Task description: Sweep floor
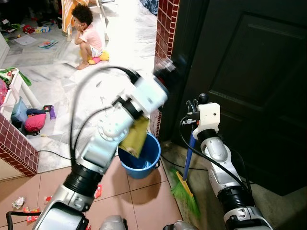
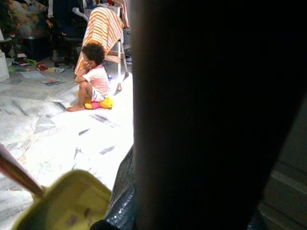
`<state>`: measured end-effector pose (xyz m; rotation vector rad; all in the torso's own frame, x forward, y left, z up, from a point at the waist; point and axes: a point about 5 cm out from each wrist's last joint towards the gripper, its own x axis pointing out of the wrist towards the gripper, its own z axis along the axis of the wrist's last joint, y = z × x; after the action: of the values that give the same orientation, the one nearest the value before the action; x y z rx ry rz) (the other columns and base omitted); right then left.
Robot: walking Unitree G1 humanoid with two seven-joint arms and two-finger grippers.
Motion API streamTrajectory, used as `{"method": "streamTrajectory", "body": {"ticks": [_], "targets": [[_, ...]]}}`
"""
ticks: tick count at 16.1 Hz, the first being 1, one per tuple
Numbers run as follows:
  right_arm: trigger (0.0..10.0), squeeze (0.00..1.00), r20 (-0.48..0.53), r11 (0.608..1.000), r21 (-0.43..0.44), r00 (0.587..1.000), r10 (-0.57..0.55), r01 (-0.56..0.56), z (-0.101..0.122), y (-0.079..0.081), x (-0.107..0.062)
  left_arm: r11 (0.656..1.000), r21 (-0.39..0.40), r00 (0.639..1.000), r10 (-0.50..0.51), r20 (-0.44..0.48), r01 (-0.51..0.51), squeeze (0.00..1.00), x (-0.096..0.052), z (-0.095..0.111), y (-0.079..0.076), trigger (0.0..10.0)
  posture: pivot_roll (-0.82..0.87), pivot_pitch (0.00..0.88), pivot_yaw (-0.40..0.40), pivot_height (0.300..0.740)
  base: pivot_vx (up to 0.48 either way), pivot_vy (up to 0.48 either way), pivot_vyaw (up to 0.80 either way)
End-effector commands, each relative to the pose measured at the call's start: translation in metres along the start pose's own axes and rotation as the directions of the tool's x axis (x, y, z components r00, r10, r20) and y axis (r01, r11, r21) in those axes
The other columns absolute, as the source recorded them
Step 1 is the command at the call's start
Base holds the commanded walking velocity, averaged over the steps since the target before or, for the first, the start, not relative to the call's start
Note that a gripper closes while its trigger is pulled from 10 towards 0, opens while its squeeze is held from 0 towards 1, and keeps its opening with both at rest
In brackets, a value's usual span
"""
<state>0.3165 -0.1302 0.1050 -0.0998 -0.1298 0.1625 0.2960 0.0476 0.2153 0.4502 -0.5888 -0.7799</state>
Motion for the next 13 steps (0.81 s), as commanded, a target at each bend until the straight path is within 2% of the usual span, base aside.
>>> {"method": "streamTrajectory", "body": {"ticks": [1, 3, 5, 7, 8, 9, 10, 11, 12, 13], "targets": [[10.0, 0.00, 0.037, 1.000, -0.003, 0.999, -0.013, 0.013, 0.007, -0.002, 0.004, 0.991, 0.096, 0.991, -0.101, 0.086, 0.093, 0.00, 0.003, 0.018, -0.003, 10.0, 0.02, 0.000, -0.003, 0.740, 0.000, 0.000, 0.00], [10.0, 0.00, 0.038, 1.000, -0.005, 0.999, -0.012, 0.012, 0.007, -0.003, 0.004, 0.980, 0.127, 0.983, -0.164, 0.086, 0.152, 0.00, 0.004, 0.020, -0.003, 10.0, 0.02, 0.000, -0.001, 0.740, 0.000, 0.000, 0.00], [10.0, 0.00, 0.041, 1.000, -0.005, 0.999, -0.014, 0.014, 0.007, -0.003, 0.005, 0.986, 0.152, 0.993, -0.087, 0.085, 0.073, 0.00, 0.006, 0.022, 0.017, 10.0, 0.02, 0.000, 0.000, 0.740, 0.000, 0.000, 0.00], [10.0, 0.00, 0.042, 1.000, -0.004, 0.999, -0.012, 0.012, 0.007, -0.002, 0.005, 0.977, 0.165, 0.987, 0.121, 0.102, -0.137, 0.00, 0.006, 0.029, 0.057, 10.0, 0.02, 0.000, -0.002, 0.740, 0.000, 0.000, 0.00], [10.0, 0.00, 0.041, 1.000, -0.003, 0.999, -0.010, 0.010, 0.007, -0.002, 0.006, 0.954, 0.154, 0.964, 0.240, 0.114, -0.256, 0.00, 0.002, 0.032, 0.078, 10.0, 0.02, 0.000, -0.002, 0.740, 0.000, 0.000, 0.00], [10.0, 0.00, 0.040, 1.000, -0.003, 0.999, -0.007, 0.007, 0.006, -0.002, 0.005, 0.905, 0.077, 0.904, 0.408, 0.127, -0.419, 0.00, -0.007, 0.037, 0.104, 10.0, 0.02, 0.000, -0.002, 0.740, 0.000, 0.000, 0.00], [10.0, 0.00, 0.038, 1.000, -0.002, 0.999, -0.005, 0.006, 0.006, -0.002, 0.005, 0.880, 0.055, 0.877, 0.463, 0.127, -0.472, 0.00, -0.011, 0.038, 0.112, 10.0, 0.02, 0.000, -0.002, 0.740, 0.000, 0.000, 0.00], [10.0, 0.00, 0.036, 1.000, -0.002, 0.999, -0.003, 0.003, 0.005, -0.001, 0.005, 0.840, 0.039, 0.836, 0.533, 0.127, -0.541, 0.00, -0.016, 0.039, 0.121, 10.0, 0.03, 0.000, -0.006, 0.740, 0.000, 0.000, 0.00], [10.0, 0.00, 0.034, 1.000, 0.002, 0.999, 0.005, -0.005, 0.005, -0.001, 0.006, 0.749, 0.018, 0.745, 0.655, 0.125, -0.662, 0.00, -0.030, 0.040, 0.139, 10.0, 0.03, 0.000, -0.006, 0.740, 0.000, 0.000, 0.00], [10.0, 0.00, 0.036, 1.000, 0.011, 0.999, 0.016, -0.016, 0.005, 0.000, 0.006, 0.695, 0.034, 0.694, 0.711, 0.112, -0.718, 0.00, -0.038, 0.039, 0.149, 10.0, 0.03, 0.000, -0.006, 0.740, 0.000, 0.000, 0.00]]}}
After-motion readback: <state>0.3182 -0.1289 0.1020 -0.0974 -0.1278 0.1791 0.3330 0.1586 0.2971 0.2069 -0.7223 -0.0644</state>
